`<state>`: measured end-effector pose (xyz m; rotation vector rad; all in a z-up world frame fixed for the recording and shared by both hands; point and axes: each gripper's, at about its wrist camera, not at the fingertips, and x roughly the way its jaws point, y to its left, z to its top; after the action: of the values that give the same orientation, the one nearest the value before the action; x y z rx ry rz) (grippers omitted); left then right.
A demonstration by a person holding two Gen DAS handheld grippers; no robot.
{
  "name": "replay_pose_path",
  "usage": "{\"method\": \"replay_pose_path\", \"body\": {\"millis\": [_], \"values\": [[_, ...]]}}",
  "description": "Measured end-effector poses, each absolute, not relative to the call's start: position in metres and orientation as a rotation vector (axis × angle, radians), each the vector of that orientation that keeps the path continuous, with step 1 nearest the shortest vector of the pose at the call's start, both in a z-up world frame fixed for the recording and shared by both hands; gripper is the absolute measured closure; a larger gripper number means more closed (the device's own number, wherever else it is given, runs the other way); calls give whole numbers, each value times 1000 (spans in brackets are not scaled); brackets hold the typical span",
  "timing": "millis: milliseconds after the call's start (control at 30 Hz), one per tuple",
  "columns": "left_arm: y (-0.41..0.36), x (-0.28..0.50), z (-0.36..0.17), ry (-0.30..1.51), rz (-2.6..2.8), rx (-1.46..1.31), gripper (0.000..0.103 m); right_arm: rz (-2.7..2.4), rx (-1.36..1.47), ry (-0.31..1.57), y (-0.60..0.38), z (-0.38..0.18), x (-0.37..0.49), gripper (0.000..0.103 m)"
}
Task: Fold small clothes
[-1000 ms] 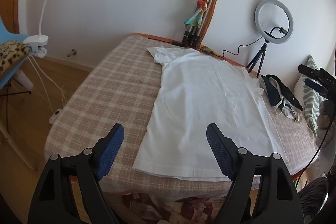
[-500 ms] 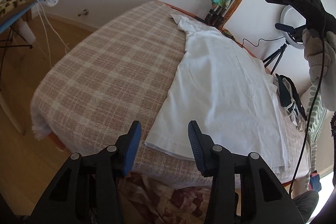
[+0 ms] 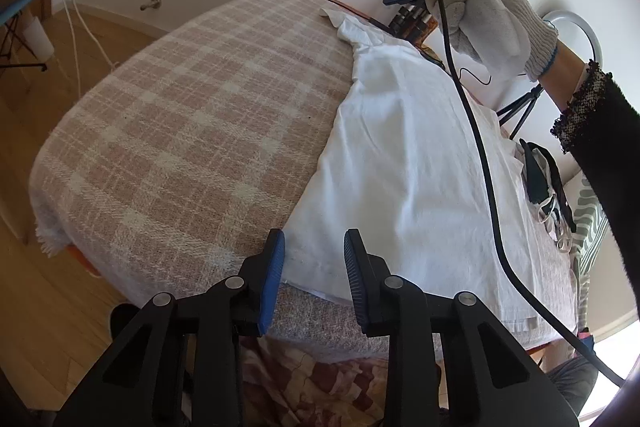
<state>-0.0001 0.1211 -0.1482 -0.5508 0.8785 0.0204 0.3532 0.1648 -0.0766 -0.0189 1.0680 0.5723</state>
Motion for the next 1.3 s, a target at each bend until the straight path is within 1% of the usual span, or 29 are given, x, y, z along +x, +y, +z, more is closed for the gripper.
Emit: {"method": "replay_pose_path", "body": {"millis": [33,67,100,233,333,567,600,667,733,767,800,867,967,1167,1300], "values": [[122,0,-149,877,18,-552,78,570,-31,1080,174,-84,358,34],[124,0,-150,876,14,-560,79,565,-43,1091,180,-91,361,37],[126,0,-151,873,11,-576,83,562,-52,1101,187,-98,365,41],[139,-1,-158,867,-13,-667,94,536,-119,1119,211,-120,378,48],[144,-2,-160,862,-31,-707,97,526,-184,1115,226,-129,386,52],[147,-6,-160,845,-60,-738,100,472,-297,1128,237,-144,397,53],[147,-5,-160,841,-58,-742,100,466,-313,1130,238,-146,397,57],[148,-6,-160,834,-56,-750,100,460,-360,1111,241,-148,396,60],[149,-7,-159,826,-57,-751,101,458,-385,1097,242,-148,393,68],[147,-7,-158,824,-58,-747,101,455,-392,1090,242,-147,392,83],[147,-7,-157,822,-60,-742,101,444,-400,1085,240,-146,392,93],[144,-6,-155,820,-63,-723,101,442,-394,1085,238,-145,393,96],[143,-7,-151,806,-70,-716,102,442,-363,1051,229,-132,393,98],[149,-13,-145,775,-53,-705,102,463,-242,961,191,-79,388,98],[150,-16,-145,775,-46,-709,102,443,-216,938,178,-64,385,98]]}}
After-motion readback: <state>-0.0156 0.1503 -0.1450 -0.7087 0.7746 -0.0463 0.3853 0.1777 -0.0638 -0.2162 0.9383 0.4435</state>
